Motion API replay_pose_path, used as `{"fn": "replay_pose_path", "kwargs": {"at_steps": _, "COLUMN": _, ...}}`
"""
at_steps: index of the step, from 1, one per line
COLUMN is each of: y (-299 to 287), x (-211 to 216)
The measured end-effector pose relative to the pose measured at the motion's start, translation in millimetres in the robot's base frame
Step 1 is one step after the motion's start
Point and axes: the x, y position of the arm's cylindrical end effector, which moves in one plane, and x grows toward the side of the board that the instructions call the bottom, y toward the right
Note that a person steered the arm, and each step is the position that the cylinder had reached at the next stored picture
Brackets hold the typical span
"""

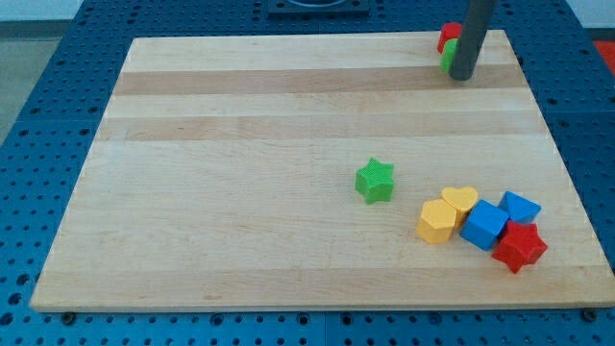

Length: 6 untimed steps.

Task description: Move your arm to the center of the board

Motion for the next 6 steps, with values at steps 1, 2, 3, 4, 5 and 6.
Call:
{"fn": "replay_pose_path", "kwargs": {"at_steps": 1, "y": -3, "x": 2}}
{"fn": "replay_pose_path", "kwargs": {"at_steps": 2, "y": -19, "x": 22}}
{"fn": "replay_pose_path", "kwargs": {"at_steps": 3, "y": -60, "x": 31}}
{"fn": "replay_pose_path", "kwargs": {"at_steps": 4, "y": -105, "x": 49}}
{"fn": "replay_pose_path", "kwargs": {"at_steps": 5, "y": -147, "x": 76}}
{"fn": "replay_pose_path", "kwargs": {"at_steps": 6, "y": -198, "x": 102}}
